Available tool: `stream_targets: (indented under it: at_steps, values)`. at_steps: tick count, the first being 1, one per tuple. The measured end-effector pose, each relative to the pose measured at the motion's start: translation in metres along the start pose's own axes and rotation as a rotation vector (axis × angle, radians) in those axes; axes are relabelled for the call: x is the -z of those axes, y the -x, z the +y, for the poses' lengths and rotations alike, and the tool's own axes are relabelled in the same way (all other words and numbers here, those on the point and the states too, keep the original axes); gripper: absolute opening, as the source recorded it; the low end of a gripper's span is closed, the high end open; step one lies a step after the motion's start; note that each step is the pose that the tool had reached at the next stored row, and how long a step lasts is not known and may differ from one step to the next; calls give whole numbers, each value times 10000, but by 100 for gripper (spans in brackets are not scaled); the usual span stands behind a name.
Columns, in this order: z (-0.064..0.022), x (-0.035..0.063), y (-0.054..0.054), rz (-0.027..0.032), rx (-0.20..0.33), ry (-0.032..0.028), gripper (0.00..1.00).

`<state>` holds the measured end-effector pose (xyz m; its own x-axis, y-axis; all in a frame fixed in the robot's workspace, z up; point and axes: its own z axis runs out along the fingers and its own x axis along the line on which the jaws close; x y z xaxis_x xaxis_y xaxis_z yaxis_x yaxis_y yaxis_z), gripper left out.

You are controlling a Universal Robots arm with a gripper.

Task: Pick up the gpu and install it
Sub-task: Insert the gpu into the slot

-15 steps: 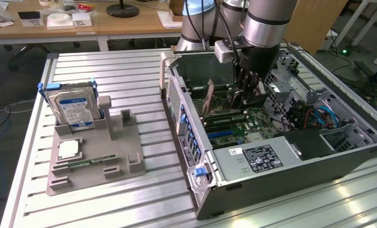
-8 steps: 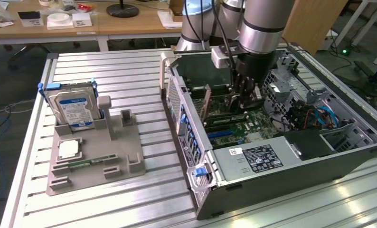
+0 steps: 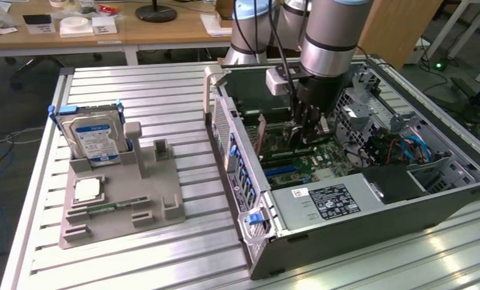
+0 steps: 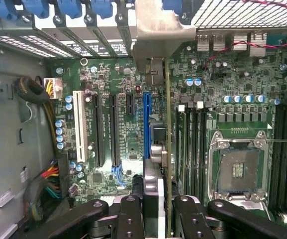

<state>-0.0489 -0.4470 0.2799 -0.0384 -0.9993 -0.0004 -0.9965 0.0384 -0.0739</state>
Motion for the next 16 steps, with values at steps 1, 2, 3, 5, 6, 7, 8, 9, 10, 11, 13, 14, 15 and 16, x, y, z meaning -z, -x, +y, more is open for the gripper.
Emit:
stream_targets:
  at_steps: [1, 2, 3, 5, 6, 7, 8, 9, 10, 11, 13, 14, 15, 16]
  values:
    - [14, -16, -1, 1, 1, 1, 28]
    - [30, -31, -1, 0, 0, 1, 28]
    - [45, -43, -2, 1, 0, 1, 28]
    - [55, -75, -3, 2, 0, 1, 28]
    - [56, -88, -8, 1, 1, 1, 28]
    - [56, -100, -17, 3, 1, 2, 28]
    - [57, -114, -25, 1, 0, 1, 28]
    - [58, -126, -34, 1, 0, 2, 28]
    - [58, -136, -42, 1, 0, 2, 28]
    - [60, -147, -44, 0, -1, 1, 28]
    - [80, -176, -45, 2, -1, 1, 28]
    - [86, -193, -45, 1, 0, 1, 28]
    - [87, -211, -45, 1, 0, 1, 28]
    - [89, -229, -46, 1, 1, 2, 28]
